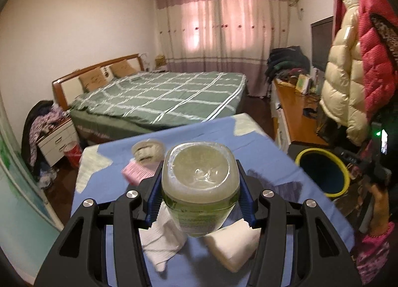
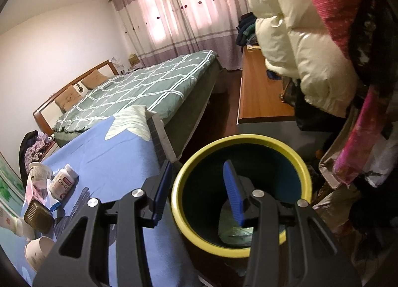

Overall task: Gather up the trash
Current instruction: 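Carry the plastic tub to the yellow bin and release it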

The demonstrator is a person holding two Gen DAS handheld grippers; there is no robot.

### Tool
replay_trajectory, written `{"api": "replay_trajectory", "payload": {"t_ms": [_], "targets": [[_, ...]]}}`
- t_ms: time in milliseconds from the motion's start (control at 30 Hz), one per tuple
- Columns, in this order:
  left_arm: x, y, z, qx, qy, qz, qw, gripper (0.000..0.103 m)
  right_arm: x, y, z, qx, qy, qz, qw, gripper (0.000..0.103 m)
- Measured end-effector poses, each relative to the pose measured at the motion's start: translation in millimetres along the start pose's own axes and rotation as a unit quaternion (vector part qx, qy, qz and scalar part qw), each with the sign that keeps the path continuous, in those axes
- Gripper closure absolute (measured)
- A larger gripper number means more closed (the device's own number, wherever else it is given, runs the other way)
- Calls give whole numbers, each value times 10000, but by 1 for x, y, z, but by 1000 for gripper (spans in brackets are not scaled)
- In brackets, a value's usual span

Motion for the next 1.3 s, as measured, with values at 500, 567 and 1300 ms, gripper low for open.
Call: {"api": "replay_trajectory", "payload": {"t_ms": [500, 567, 1300], "targets": [[44, 52, -163, -1496, 564, 77, 9871, 51, -10, -20, -53, -270, 211, -70, 9994, 62], [43, 66, -188, -1641, 634, 215, 9842, 51, -11, -23, -59, -338, 221, -93, 9991, 62], [-9, 172, -341, -1950, 1129, 986, 9693, 26, -26, -27, -108, -578, 488, -6, 9971, 55]]}}
Point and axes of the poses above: each gripper's, at about its wrist camera, not at the fingertips, and y roughly the way its jaws point, z to its left, x to its top, the point moved 4 cm from there along y, roughly the way its jaws point, and after that the axes turned 6 degrees about -y, right-handed, at the moved point
